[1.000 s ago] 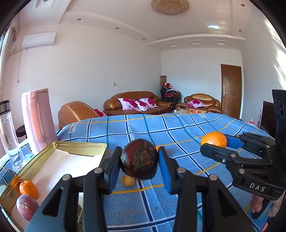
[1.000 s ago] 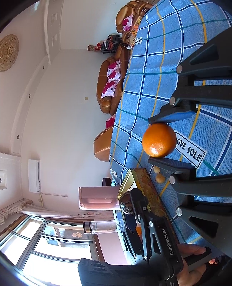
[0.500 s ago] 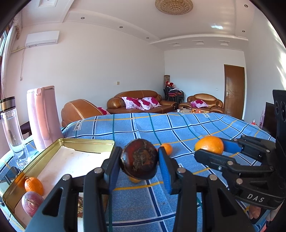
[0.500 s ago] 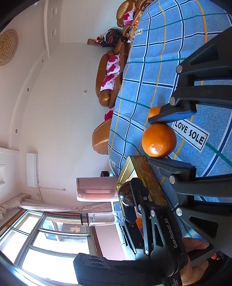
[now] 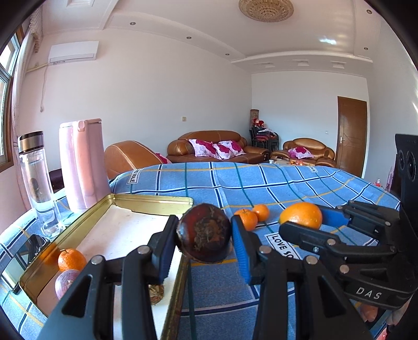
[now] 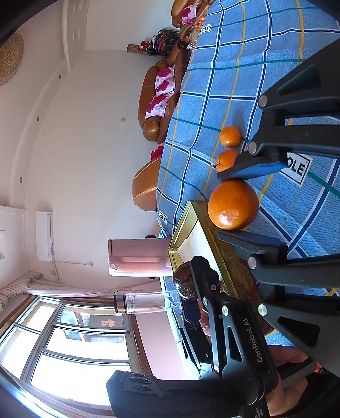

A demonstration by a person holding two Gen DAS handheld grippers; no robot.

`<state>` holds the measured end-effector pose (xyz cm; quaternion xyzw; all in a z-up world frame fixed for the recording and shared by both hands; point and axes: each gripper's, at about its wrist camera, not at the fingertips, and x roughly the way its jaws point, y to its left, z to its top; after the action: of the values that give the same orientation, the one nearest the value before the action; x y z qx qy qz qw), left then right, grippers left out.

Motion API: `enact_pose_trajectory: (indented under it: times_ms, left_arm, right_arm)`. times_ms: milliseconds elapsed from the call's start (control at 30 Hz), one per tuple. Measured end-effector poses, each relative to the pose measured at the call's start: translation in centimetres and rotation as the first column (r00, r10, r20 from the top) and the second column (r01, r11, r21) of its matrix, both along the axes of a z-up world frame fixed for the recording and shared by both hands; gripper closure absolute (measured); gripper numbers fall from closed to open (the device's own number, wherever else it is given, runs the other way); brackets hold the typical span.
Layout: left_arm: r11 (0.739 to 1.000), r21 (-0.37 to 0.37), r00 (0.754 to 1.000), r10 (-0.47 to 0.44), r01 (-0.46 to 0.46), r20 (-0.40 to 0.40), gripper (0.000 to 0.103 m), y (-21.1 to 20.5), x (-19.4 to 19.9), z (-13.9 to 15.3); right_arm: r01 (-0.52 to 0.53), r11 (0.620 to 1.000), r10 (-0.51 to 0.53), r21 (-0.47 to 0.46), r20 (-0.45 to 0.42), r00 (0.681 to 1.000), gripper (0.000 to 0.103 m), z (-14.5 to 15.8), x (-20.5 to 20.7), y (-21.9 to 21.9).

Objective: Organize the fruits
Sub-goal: 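Lift and carry the passion fruit toward the tray while the right tool carries the orange, then open the left tool over the tray while the right tool releases the orange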

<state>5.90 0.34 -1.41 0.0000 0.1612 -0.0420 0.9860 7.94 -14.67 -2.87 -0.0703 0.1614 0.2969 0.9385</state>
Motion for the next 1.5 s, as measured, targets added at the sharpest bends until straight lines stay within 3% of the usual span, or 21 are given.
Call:
enact_pose_trajectory:
  times_ms: [833,1500]
  left_arm:
    - [0.994,-0.001,0.994,0.105,-0.105,-0.011,0.061,5.1,-2.0,0.1]
    - [0.977,0.003,0.974,0.215,-0.215,-0.066,0.061,9.2,-2.2,-1.2]
  right_arm:
    - [-0.122,0.992,0.122,-0.015,0.006,0.993,0.064,0.8,-0.6,5.8]
    - [-0.215,0.976,0.214,-0.046,-0.019,0.977,0.064,0.8,-0.3,11.1]
